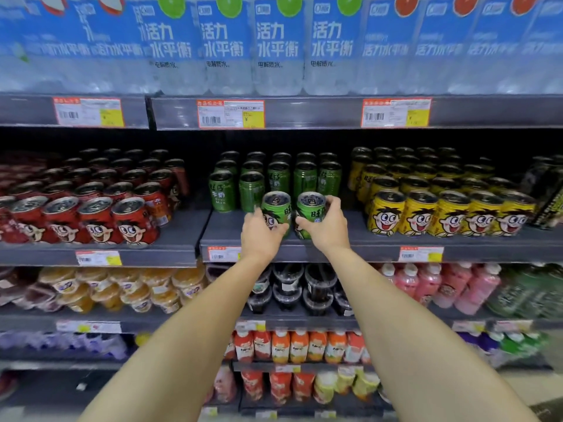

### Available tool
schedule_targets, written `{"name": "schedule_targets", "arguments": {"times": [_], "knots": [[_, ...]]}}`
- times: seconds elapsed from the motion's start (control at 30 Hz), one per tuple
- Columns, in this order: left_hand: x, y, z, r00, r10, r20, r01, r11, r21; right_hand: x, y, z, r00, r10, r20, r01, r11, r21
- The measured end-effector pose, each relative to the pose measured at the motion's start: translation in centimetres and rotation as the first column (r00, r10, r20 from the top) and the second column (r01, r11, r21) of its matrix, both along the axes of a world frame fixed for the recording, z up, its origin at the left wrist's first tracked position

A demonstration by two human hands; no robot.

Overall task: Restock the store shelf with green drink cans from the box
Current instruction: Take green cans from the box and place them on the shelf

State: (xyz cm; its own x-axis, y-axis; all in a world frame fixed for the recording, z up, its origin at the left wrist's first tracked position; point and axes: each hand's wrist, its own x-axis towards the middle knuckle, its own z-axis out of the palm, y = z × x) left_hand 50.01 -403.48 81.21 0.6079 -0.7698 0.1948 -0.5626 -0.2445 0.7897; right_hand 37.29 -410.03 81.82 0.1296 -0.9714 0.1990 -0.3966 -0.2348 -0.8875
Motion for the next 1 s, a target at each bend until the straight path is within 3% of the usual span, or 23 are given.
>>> {"name": "schedule_targets", "arguments": {"times": [0.13,0.23,0.6,1.0], "knots": [[-1.4,0.1,-0.2,0.991,0.084,-0.103,-0.095,0.99,-0.107,-0.1,0.0,-0.4,1.0,0.008,0.001,-0.008,1.0,-0.019],[-1.8,0.0,-0.7,0.99,0.115,-0.082,-0.125,0.983,-0.131,-0.2,0.0,-0.6,1.0,0.007,0.018,-0.007,1.0,-0.022],[-1.6,-3.8,0.5,0.971,0.194,-0.141,-0.206,0.976,-0.076,-0.3,-0.1,-1.1,0.999,0.021,0.03,-0.02,0.999,-0.047],[-1.9,-7.9,1.5,0.959,0.277,-0.056,-0.275,0.96,0.043,-0.3,-0.5,-1.5,1.0,0.019,0.02,-0.018,0.996,-0.083]]}}
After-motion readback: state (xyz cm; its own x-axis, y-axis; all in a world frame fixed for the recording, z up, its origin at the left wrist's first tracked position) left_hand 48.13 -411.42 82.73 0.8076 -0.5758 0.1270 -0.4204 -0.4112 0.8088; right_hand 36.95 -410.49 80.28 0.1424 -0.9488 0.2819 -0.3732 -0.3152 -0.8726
